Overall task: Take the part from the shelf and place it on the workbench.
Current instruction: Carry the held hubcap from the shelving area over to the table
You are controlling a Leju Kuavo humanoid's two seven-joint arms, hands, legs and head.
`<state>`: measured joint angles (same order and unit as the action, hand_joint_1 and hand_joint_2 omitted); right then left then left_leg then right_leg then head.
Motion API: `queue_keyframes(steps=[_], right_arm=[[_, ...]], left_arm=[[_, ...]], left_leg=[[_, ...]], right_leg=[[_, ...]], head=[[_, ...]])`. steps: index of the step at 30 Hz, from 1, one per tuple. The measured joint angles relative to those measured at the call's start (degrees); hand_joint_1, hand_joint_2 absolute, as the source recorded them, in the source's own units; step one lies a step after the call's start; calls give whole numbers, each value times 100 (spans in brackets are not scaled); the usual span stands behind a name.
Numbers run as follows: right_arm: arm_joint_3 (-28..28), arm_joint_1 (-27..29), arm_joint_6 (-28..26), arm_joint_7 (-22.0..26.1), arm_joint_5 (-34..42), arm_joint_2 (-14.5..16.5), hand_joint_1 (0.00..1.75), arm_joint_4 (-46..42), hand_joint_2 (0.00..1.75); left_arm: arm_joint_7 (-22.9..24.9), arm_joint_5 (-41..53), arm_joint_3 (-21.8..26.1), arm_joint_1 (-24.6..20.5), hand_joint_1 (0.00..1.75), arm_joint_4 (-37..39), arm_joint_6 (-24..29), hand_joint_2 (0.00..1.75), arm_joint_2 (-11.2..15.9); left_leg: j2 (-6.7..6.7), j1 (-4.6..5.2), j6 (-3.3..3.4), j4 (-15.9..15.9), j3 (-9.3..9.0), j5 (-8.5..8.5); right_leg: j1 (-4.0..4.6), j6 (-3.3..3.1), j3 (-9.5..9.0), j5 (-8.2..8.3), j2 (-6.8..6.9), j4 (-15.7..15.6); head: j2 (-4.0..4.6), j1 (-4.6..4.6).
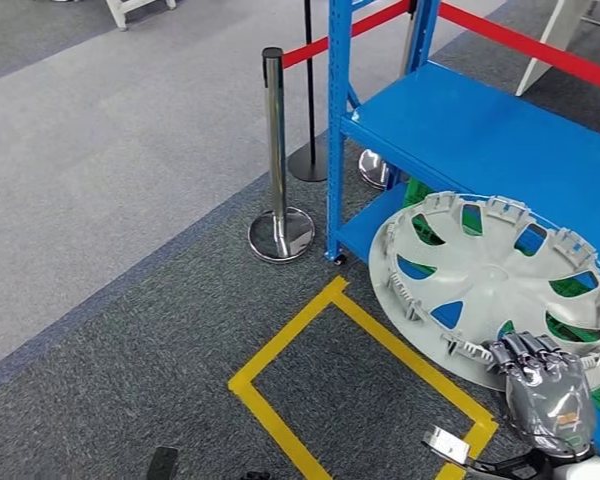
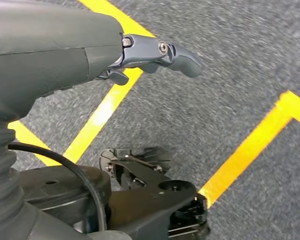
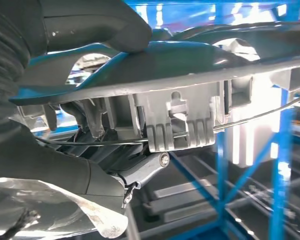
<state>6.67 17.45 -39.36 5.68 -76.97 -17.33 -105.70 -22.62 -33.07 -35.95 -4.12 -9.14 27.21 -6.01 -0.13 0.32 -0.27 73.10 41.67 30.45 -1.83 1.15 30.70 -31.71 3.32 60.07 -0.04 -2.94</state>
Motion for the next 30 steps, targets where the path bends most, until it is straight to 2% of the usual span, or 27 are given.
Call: queue_keyframes(steps=[1,2,4,5,6,7,9,10,11,12,13,14,15,16,17,18,19,20,21,22,23,24,26,27,28,29,30], right_arm=[[3,-1,0,0,-1,0,175,0,175],[4,-1,0,0,-1,0,175,0,175],[7,-4,-1,0,-2,-1,175,0,175],[9,-8,-1,0,-3,-2,175,0,175],[12,-12,-1,0,-5,-2,175,0,175],[16,-19,0,1,-7,-4,175,1,175],[26,-18,-1,3,-7,-14,175,1,175],[29,-18,-1,4,-9,-23,175,2,175],[31,-14,-1,5,-10,-30,175,2,175],[32,-13,0,6,-13,-35,175,3,175],[33,-11,0,6,-14,-38,175,4,175],[34,-10,0,2,-15,-39,175,7,175],[35,-10,0,-5,-16,-41,175,10,175],[35,-12,0,-16,-19,-45,175,13,175],[36,-17,0,-30,-23,-48,175,17,175],[37,-19,-1,-42,-28,-51,175,19,175],[40,-16,-1,-51,-35,-55,175,20,175],[45,-15,-2,-55,-43,-59,175,22,175],[49,-10,-2,-58,-50,-64,175,21,175],[54,-10,-2,-61,-58,-70,175,22,175],[57,-13,-2,-65,-67,-75,175,22,175],[60,-13,-2,-72,-78,-78,175,21,175],[65,-13,-2,-87,-108,-89,175,19,175],[67,-14,-2,-95,-135,-93,175,17,175],[70,-16,-2,-103,-191,-98,175,17,175],[75,-18,-2,-110,-263,-102,175,17,175],[81,-20,-2,-121,-340,-109,175,17,175]], left_arm=[[0,0,0,1,0,0,0,175,1],[0,0,0,-2,0,0,1,175,3],[0,1,0,-13,0,0,2,175,7],[0,1,0,-13,0,1,2,175,8],[0,1,0,-8,0,1,2,175,9],[0,1,0,3,0,1,2,175,9],[0,0,0,2,0,0,2,175,11],[0,1,0,-5,0,0,2,175,7],[0,1,0,-15,0,0,2,175,2],[0,2,0,-21,0,0,1,175,-4],[1,2,0,-19,0,0,1,175,-9],[1,1,0,-16,0,0,0,175,-11],[2,1,0,-14,0,0,1,175,-11],[2,1,0,-13,0,0,1,175,-11],[3,2,0,-15,0,0,2,175,-10],[4,3,0,-19,0,0,2,175,-10],[8,4,0,-21,0,0,3,175,-9],[11,5,0,-17,0,0,4,175,-9],[19,7,0,-9,0,0,5,175,-9],[28,8,-1,5,0,0,7,175,-4],[37,9,-1,13,0,0,9,175,-4],[45,13,-2,11,0,0,11,175,-4],[51,18,-2,-11,0,0,14,175,-9],[52,22,-3,-20,0,0,14,175,-10],[57,28,-5,-21,0,0,15,175,-10],[62,38,-9,-17,0,0,16,175,-10],[66,50,-16,-14,0,0,17,175,-10]], left_leg=[[91,21,41,-400,-196,-208],[235,64,86,-777,-386,-342],[454,151,158,-1234,-591,-426],[463,179,174,-1283,-599,-399],[397,183,193,-1327,-598,-409],[332,171,214,-1376,-615,-430],[191,132,273,-1476,-661,-480],[120,115,295,-1501,-676,-495],[44,112,310,-1504,-678,-496],[-35,112,317,-1500,-677,-493],[-116,113,320,-1493,-680,-490],[-202,111,319,-1482,-682,-488],[-291,106,312,-1465,-685,-482],[-378,100,296,-1439,-684,-470],[-460,102,272,-1400,-668,-454],[-533,101,247,-1350,-637,-440],[-600,97,217,-1315,-599,-437],[-668,91,188,-1294,-562,-447],[-736,79,161,-1287,-537,-463],[-728,78,131,-1282,-524,-465],[-632,86,97,-1226,-498,-430],[-479,91,63,-1074,-429,-339],[-152,68,-2,-444,-132,-29],[-85,40,-23,-68,53,121],[-56,17,-35,203,189,195],[-44,1,-39,289,235,168],[-30,-7,-33,152,168,41]], right_leg=[[5,2,-18,-13,65,-3],[16,12,-34,-27,125,-7],[37,43,-47,-47,239,-21],[47,64,-57,-50,304,-42],[51,88,-80,-51,372,-71],[47,108,-94,-74,357,-82],[34,132,5,-241,78,145],[26,134,162,-398,-122,449],[27,137,364,-560,-254,833],[32,145,571,-679,-310,1202],[35,153,727,-701,-328,1436],[36,161,788,-599,-333,1456],[30,167,744,-395,-345,1258],[15,175,617,-144,-408,896],[-9,185,479,31,-556,539],[-32,183,354,125,-698,260],[-44,174,279,146,-809,102],[-42,153,251,114,-857,69],[-39,124,227,115,-799,53],[-36,97,214,126,-724,45],[-38,66,191,131,-649,34],[-40,36,166,131,-565,20],[-19,-20,127,110,-390,12],[-7,-36,115,96,-301,12],[2,-45,103,83,-215,12],[8,-45,91,69,-136,12],[12,-40,75,53,-60,12]], head=[[0,1],[1,1],[1,1],[1,-2],[0,-2],[0,3],[0,15],[0,26],[0,31],[0,41],[0,42],[1,40],[0,43],[1,42],[1,43],[0,38],[1,39],[0,35],[0,32],[0,36],[-1,15],[0,-2],[1,-42],[1,-42],[1,-43],[1,-44],[0,-44]])
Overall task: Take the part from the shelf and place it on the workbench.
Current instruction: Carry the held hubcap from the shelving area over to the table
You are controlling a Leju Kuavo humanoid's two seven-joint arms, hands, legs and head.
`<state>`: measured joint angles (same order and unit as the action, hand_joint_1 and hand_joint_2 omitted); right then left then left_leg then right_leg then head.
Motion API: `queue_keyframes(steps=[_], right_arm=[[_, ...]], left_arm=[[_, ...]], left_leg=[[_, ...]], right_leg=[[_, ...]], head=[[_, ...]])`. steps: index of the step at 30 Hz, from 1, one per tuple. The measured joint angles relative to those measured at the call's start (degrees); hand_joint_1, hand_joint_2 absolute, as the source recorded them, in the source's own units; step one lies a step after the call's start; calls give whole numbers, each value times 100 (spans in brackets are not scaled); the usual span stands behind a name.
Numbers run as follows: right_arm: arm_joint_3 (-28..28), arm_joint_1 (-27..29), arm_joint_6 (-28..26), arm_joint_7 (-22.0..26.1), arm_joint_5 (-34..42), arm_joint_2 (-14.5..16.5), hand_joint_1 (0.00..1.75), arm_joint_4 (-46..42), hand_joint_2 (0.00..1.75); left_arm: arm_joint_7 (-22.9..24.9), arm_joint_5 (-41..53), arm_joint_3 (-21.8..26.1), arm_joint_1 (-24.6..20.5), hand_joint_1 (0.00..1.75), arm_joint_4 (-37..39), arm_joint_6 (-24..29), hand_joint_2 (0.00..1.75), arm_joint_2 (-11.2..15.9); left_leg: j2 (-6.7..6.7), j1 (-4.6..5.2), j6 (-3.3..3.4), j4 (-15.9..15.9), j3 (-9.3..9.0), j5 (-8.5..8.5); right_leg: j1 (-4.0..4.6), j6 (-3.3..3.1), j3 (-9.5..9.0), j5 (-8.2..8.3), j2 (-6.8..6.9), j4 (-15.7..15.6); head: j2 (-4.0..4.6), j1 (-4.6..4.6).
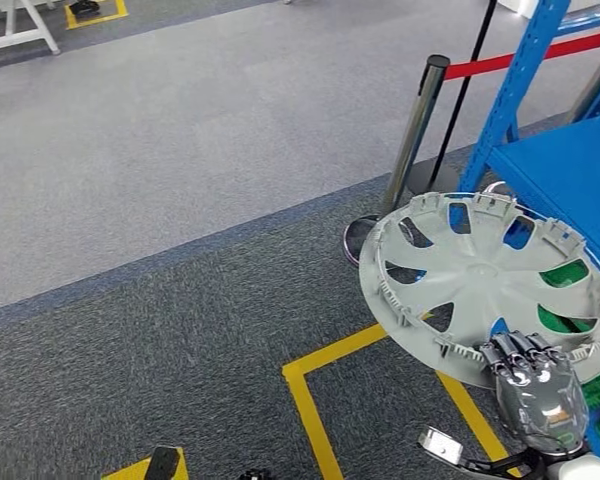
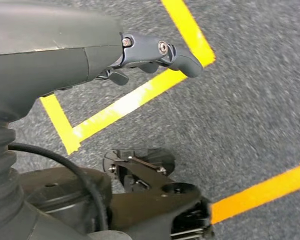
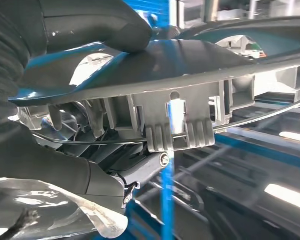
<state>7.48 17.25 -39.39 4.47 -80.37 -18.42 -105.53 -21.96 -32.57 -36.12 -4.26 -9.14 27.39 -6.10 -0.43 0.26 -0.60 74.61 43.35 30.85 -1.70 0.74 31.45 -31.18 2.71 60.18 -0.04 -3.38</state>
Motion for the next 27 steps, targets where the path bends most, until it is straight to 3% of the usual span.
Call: queue_keyframes(steps=[2,4,5,7,8,10,11,13,14,15,16,18,20,22,23,24,25,27], right_arm=[[13,-9,0,-24,-102,-16,175,-2,175],[25,-19,0,-36,-145,-26,175,-4,175],[36,-25,0,-38,-174,-30,175,-8,175],[62,-33,0,-38,-253,-36,175,-32,175],[75,-42,-1,-37,-293,-41,175,-53,175],[86,-65,-1,-35,-354,-54,175,-106,175],[89,-81,-2,-29,-377,-62,175,-131,175],[92,-99,-1,-8,-409,-72,175,-180,175],[94,-103,-1,8,-423,-73,175,-201,175],[96,-105,-1,23,-430,-73,175,-219,175],[96,-107,-1,37,-436,-73,175,-237,175],[98,-119,0,51,-447,-73,175,-270,175],[103,-133,-2,55,-458,-73,175,-303,175],[107,-139,-5,54,-466,-74,175,-328,175],[108,-145,-7,53,-468,-75,175,-336,175],[108,-149,-7,51,-468,-76,175,-343,175],[109,-151,-7,51,-468,-77,175,-352,175],[109,-151,-7,50,-468,-77,175,-370,175]], left_arm=[[4,16,-20,-2,0,0,4,175,2],[4,21,-38,-18,0,0,8,175,3],[5,24,-44,-24,0,0,11,175,3],[13,30,-58,-18,0,0,19,175,8],[16,34,-66,-8,0,0,23,175,13],[20,50,-77,-10,0,0,29,175,22],[21,59,-80,-19,0,0,31,175,21],[31,72,-84,-39,0,0,31,175,10],[38,75,-85,-40,0,0,29,175,5],[45,76,-86,-38,0,0,29,175,2],[49,77,-86,-35,0,0,28,175,1],[52,78,-86,-38,0,0,29,175,2],[58,78,-88,-48,0,0,32,175,5],[74,78,-89,-36,0,0,35,175,10],[81,79,-89,-22,0,-1,36,175,12],[85,79,-89,-15,0,-1,37,175,14],[86,79,-90,-18,0,-2,37,175,15],[87,79,-91,-34,0,-2,37,175,9]], left_leg=[[155,24,48,-727,-378,-354],[355,96,117,-1305,-668,-503],[396,130,145,-1400,-705,-489],[280,143,203,-1466,-716,-503],[213,132,236,-1521,-749,-520],[93,99,302,-1621,-824,-555],[34,96,322,-1638,-840,-556],[-103,96,344,-1632,-848,-548],[-181,95,347,-1628,-857,-540],[-266,91,345,-1621,-871,-529],[-351,84,333,-1607,-888,-514],[-513,77,282,-1538,-884,-466],[-651,67,220,-1474,-819,-444],[-791,42,166,-1462,-771,-459],[-771,42,140,-1437,-759,-444],[-662,47,111,-1349,-720,-390],[-486,50,82,-1152,-629,-277],[-120,29,31,-449,-287,53]], right_leg=[[6,25,-47,-38,139,-3],[25,69,-82,-74,260,-12],[31,93,-95,-86,316,-27],[28,147,-130,-104,425,-77],[18,169,-137,-140,377,-66],[10,183,12,-339,97,260],[8,176,185,-483,-83,593],[15,176,610,-684,-239,1280],[15,181,747,-646,-260,1422],[10,188,783,-496,-271,1356],[-1,196,716,-259,-297,1090],[-55,219,451,128,-556,379],[-82,219,296,203,-780,53],[-72,170,258,184,-703,40],[-70,139,237,185,-631,27],[-71,104,213,182,-550,14],[-69,73,187,176,-466,2],[-27,27,151,147,-287,-1]], head=[[0,1],[1,5],[1,5],[1,6],[0,8],[0,31],[0,44],[0,58],[0,58],[0,58],[1,60],[0,60],[0,55],[-1,51],[-1,47],[-1,29],[-1,11],[-1,-19]])
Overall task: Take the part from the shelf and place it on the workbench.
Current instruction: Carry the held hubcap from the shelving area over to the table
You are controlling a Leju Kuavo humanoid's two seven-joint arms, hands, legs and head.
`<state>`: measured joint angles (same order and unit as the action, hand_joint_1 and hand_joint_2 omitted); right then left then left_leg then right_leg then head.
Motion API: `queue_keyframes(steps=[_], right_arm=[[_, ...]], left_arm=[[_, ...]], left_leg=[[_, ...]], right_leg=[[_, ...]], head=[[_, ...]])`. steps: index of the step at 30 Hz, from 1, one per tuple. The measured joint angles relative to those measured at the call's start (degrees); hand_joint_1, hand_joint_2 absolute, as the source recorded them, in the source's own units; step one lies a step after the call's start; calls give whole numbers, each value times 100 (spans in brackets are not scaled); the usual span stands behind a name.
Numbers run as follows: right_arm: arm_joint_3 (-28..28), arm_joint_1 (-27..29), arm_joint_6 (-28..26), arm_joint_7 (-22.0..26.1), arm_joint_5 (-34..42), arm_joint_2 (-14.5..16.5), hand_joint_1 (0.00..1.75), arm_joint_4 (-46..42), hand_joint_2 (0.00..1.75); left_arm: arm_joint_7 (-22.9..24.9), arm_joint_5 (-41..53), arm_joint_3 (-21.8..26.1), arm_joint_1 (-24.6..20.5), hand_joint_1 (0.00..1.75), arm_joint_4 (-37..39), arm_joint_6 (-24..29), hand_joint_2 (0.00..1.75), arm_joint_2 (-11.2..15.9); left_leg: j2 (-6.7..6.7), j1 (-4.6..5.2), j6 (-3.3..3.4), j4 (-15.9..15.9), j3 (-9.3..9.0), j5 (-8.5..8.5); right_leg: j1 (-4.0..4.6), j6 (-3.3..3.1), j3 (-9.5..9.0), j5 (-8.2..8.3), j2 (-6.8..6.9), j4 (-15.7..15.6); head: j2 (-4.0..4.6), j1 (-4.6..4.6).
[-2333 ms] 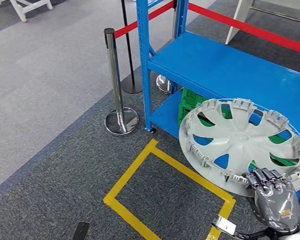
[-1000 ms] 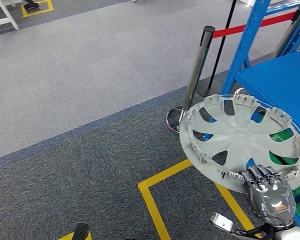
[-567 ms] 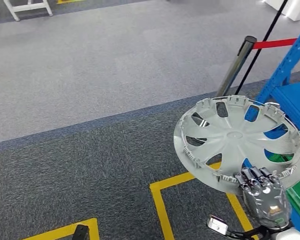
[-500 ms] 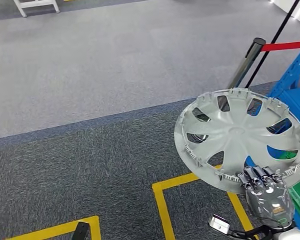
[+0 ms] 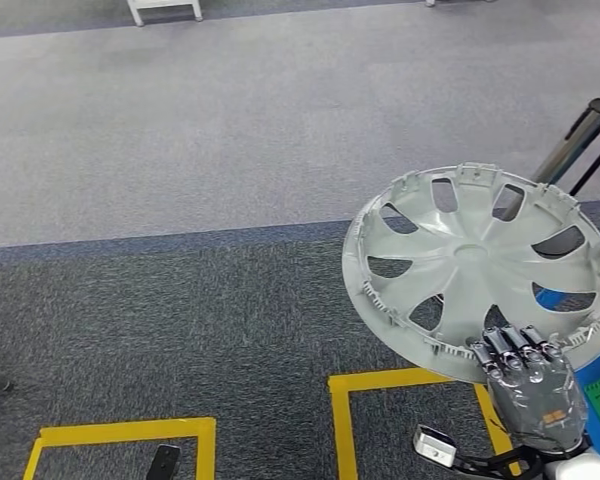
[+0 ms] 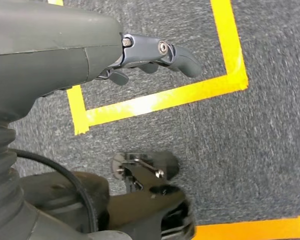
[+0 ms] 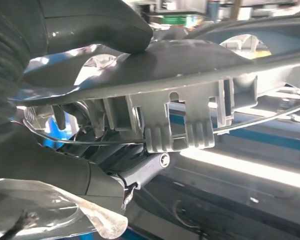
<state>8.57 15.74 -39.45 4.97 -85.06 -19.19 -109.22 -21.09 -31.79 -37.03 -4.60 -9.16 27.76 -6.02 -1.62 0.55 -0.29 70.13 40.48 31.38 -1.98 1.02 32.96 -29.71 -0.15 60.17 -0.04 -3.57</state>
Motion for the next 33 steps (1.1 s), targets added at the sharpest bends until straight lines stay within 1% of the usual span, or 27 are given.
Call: queue_keyframes(steps=[1,2,3,4,5,6,8,9,11,12,13,15,16,17,18,19,20,21,22,24,25,26,27,28,30,32,33], right_arm=[[1,-1,0,7,4,0,175,-5,175],[2,-3,0,19,13,0,175,-9,175],[3,-6,0,43,26,0,175,-16,175],[4,-9,0,75,41,0,175,-30,175],[5,-13,0,114,54,0,175,-51,175],[5,-21,0,159,65,1,175,-77,175],[7,-53,0,244,85,2,175,-128,175],[9,-75,0,287,94,4,175,-147,175],[16,-117,1,373,103,9,175,-176,175],[24,-132,1,413,108,14,175,-189,175],[30,-146,1,452,120,18,175,-198,175],[39,-165,0,533,164,31,175,-213,175],[39,-171,0,578,193,42,175,-217,175],[40,-172,1,616,217,55,175,-220,175],[41,-171,1,650,241,69,175,-222,175],[40,-171,2,673,257,82,175,-222,175],[40,-172,2,688,267,92,175,-222,175],[40,-178,2,701,272,101,175,-222,175],[38,-183,1,712,274,113,175,-227,175],[36,-190,-1,732,280,136,175,-238,175],[34,-191,-2,743,290,147,175,-245,175],[32,-194,-1,758,303,158,175,-247,175],[25,-197,-1,782,320,173,175,-249,175],[13,-196,0,815,341,193,175,-251,175],[-20,-188,-1,902,378,236,175,-254,175],[-50,-186,-1,997,402,278,175,-255,175],[-60,-186,0,1038,409,298,175,-254,175]], left_arm=[[0,1,0,-4,0,0,0,175,-1],[1,2,-1,-2,0,0,0,175,-1],[2,4,-2,4,0,0,0,175,-1],[4,7,-3,9,0,0,0,175,-1],[7,13,-6,12,0,0,0,175,0],[11,21,-9,8,0,0,0,175,1],[16,42,-21,-6,0,0,0,175,1],[18,51,-27,-8,0,0,0,175,2],[17,57,-35,0,0,-1,1,175,11],[17,60,-36,2,0,-1,3,175,18],[17,63,-37,-5,0,-2,4,175,23],[20,70,-40,-30,0,-4,6,175,23],[22,74,-42,-39,0,-6,6,175,18],[24,76,-43,-41,0,-7,6,175,13],[25,79,-44,-38,0,-8,6,175,9],[26,79,-44,-35,0,-9,7,175,8],[26,80,-45,-33,0,-9,7,175,7],[26,85,-45,-33,0,-9,7,175,8],[27,91,-46,-38,0,-9,6,175,9],[30,104,-49,-39,0,-9,5,175,10],[32,106,-52,-33,0,-9,4,175,11],[32,108,-57,-20,0,-9,5,175,17],[33,109,-63,-9,0,-9,5,175,21],[33,110,-70,-6,0,-10,6,175,25],[33,110,-81,-19,0,-11,7,175,25],[33,110,-84,-25,0,-11,8,175,25],[33,110,-84,-19,0,-11,8,175,25]], left_leg=[[77,-19,-14,344,177,122],[107,-32,-16,546,283,153],[117,-37,-9,525,281,71],[136,-34,6,293,170,-97],[221,-18,35,-96,-27,-300],[369,24,71,-472,-223,-434],[585,109,139,-928,-449,-537],[594,145,164,-961,-457,-509],[451,144,219,-1040,-494,-533],[379,128,253,-1093,-532,-552],[309,107,286,-1145,-569,-576],[169,84,331,-1181,-599,-594],[93,83,343,-1179,-601,-590],[9,82,350,-1175,-607,-583],[-81,80,349,-1170,-617,-575],[-174,75,342,-1160,-631,-564],[-264,68,326,-1142,-645,-547],[-343,62,303,-1121,-649,-526],[-419,60,276,-1083,-634,-505],[-548,39,207,-1043,-583,-497],[-614,27,172,-1037,-558,-505],[-615,17,140,-1038,-548,-506],[-517,22,106,-996,-526,-473],[-359,28,73,-865,-464,-390],[-15,15,11,-287,-183,-99],[81,-29,-29,365,157,126],[93,-46,-41,482,227,106]], right_leg=[[18,-10,-14,-15,92,0],[33,-16,-28,-31,179,0],[42,-17,-46,-48,261,0],[49,-13,-70,-66,338,0],[53,-2,-100,-88,410,-1],[62,16,-128,-112,479,-3],[72,66,-168,-149,595,-12],[72,94,-185,-160,654,-27],[53,154,-241,-191,721,-62],[42,177,-241,-235,637,-28],[37,190,-178,-323,487,115],[34,192,161,-593,145,729],[37,195,385,-708,64,1092],[36,201,563,-733,31,1334],[34,209,653,-641,18,1379],[27,214,633,-446,3,1211],[15,219,517,-188,-45,860],[-5,223,377,-8,-161,508],[-21,220,246,97,-281,221],[-19,186,124,96,-411,6],[-7,156,101,99,-370,-18],[-3,123,85,107,-304,-32],[-3,89,61,110,-237,-54],[-6,57,35,110,-164,-77],[9,1,-11,86,-1,-101],[27,-26,-40,53,170,-101],[30,-27,-57,35,251,-101]], head=[[0,2],[0,1],[0,0],[0,1],[0,0],[0,2],[0,4],[0,5],[0,5],[0,12],[0,26],[0,61],[0,72],[0,74],[0,73],[0,74],[0,74],[0,74],[0,69],[0,66],[0,64],[0,66],[0,51],[0,34],[0,1],[0,-2],[0,-2]])
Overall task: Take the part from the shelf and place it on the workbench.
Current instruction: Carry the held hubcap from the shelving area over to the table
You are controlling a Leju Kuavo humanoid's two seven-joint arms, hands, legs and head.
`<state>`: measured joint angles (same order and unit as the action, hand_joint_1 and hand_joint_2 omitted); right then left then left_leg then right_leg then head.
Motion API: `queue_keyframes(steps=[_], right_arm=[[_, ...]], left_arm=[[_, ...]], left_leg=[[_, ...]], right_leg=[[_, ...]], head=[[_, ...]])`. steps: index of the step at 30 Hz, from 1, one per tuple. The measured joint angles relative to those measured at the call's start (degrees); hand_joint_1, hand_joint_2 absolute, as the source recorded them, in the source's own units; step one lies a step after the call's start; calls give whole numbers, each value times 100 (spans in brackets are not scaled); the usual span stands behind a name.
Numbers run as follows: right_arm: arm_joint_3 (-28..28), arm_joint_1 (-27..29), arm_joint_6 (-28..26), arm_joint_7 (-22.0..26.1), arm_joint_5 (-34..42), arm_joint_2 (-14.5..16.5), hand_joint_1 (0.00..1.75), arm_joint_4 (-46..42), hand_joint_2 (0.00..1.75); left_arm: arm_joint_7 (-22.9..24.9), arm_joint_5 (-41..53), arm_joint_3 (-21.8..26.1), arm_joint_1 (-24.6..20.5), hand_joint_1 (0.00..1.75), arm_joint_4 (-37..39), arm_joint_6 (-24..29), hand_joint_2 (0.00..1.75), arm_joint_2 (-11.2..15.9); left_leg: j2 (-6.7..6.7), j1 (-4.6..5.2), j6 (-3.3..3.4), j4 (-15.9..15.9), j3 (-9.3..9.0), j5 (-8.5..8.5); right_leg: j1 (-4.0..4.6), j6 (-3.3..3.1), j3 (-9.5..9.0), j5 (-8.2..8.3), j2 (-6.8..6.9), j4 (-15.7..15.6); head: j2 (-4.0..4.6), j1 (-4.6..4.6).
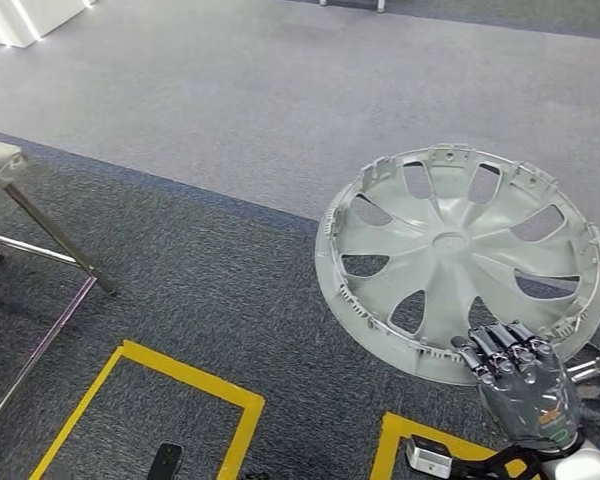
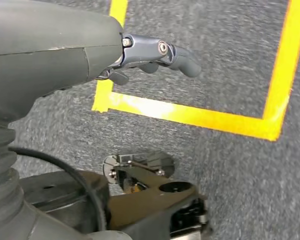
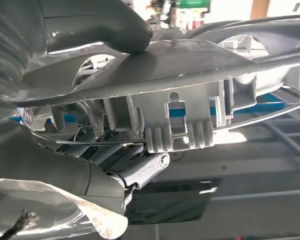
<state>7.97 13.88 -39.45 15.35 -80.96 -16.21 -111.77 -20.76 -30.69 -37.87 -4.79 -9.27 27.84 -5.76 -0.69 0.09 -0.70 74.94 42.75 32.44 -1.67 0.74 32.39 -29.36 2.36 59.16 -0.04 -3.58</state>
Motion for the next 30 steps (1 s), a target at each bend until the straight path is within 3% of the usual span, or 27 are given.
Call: queue_keyframes(steps=[1,2,4,6,8,9,11,13,14,15,16,17,19,21,23,24,26,28,30], right_arm=[[-8,0,0,36,9,20,175,1,175],[-15,-1,0,65,17,37,175,1,175],[-28,-3,-1,102,33,61,175,1,175],[-50,-9,-1,112,42,79,175,1,175],[-71,-23,-1,112,47,92,175,1,175],[-79,-35,0,112,48,96,175,1,175],[-96,-53,-1,110,55,100,175,2,175],[-112,-54,-2,111,59,103,175,3,175],[-117,-47,-2,113,57,104,175,4,175],[-119,-39,-2,114,57,104,175,5,175],[-121,-31,-1,114,57,105,175,7,175],[-124,-25,-1,115,57,106,175,9,175],[-130,-24,0,116,57,107,175,10,175],[-137,-25,-2,120,56,109,175,10,175],[-141,-22,-3,129,48,114,175,12,175],[-142,-24,-3,133,44,119,175,14,175],[-146,-25,-3,137,41,127,175,19,175],[-153,-23,-4,145,45,132,175,20,175],[-157,-26,-3,161,53,135,175,27,175]], left_arm=[[0,0,-1,7,0,0,2,175,2],[0,0,-1,13,0,0,3,175,4],[0,0,-1,7,0,0,8,175,8],[0,0,-2,-9,0,-1,11,175,7],[0,0,-3,-9,0,-2,15,175,12],[0,-1,-3,0,0,-2,17,175,17],[-1,-1,-3,-3,0,-2,25,175,25],[-1,0,-3,-20,0,-2,30,175,22],[0,0,-3,-26,0,-2,28,175,17],[0,0,-3,-25,0,-2,25,175,13],[0,0,-3,-22,0,-2,22,175,13],[0,0,-3,-19,0,-2,19,175,13],[0,0,-3,-20,0,-3,13,175,10],[0,0,-3,-26,0,-4,8,175,8],[0,-1,-3,-14,0,-4,6,175,12],[0,-1,-3,0,0,-4,7,175,21],[0,-2,-3,10,0,-4,10,175,34],[0,-1,-3,-10,0,-4,13,175,39],[0,0,-3,-23,0,-4,14,175,44]], left_leg=[[15,-12,-6,-103,-39,-126],[57,-18,-3,-398,-177,-325],[304,19,34,-1133,-534,-632],[470,82,103,-1474,-695,-677],[371,110,177,-1507,-707,-656],[301,106,211,-1540,-733,-661],[167,74,284,-1603,-790,-680],[32,61,333,-1616,-806,-679],[-46,63,348,-1615,-809,-674],[-133,65,353,-1613,-816,-668],[-223,65,353,-1610,-829,-661],[-315,63,346,-1605,-846,-651],[-483,67,307,-1576,-862,-618],[-630,61,249,-1546,-832,-598],[-765,38,185,-1547,-799,-607],[-754,36,155,-1538,-794,-599],[-476,54,91,-1300,-690,-451],[-115,48,38,-659,-384,-140],[-11,15,6,-47,-64,41]], right_leg=[[2,4,-21,-19,77,0],[2,15,-48,-39,149,0],[16,63,-105,-90,284,3],[37,136,-150,-135,400,-6],[37,200,-208,-168,524,-39],[24,229,-231,-203,506,-30],[2,261,-109,-388,218,251],[-2,257,296,-681,-131,955],[4,255,514,-772,-195,1292],[10,251,671,-762,-222,1480],[12,247,728,-640,-235,1461],[9,240,678,-420,-262,1231],[-21,223,416,11,-492,505],[-40,206,214,138,-693,83],[-31,171,149,108,-633,28],[-30,145,130,110,-567,9],[-39,79,76,98,-413,-26],[-19,25,27,63,-241,-35],[-4,5,-22,18,-63,-34]], head=[[0,-1],[0,-2],[0,-2],[0,5],[0,10],[0,13],[0,45],[0,85],[0,94],[0,93],[0,94],[0,96],[0,96],[0,91],[0,87],[0,90],[0,55],[0,21],[0,19]])
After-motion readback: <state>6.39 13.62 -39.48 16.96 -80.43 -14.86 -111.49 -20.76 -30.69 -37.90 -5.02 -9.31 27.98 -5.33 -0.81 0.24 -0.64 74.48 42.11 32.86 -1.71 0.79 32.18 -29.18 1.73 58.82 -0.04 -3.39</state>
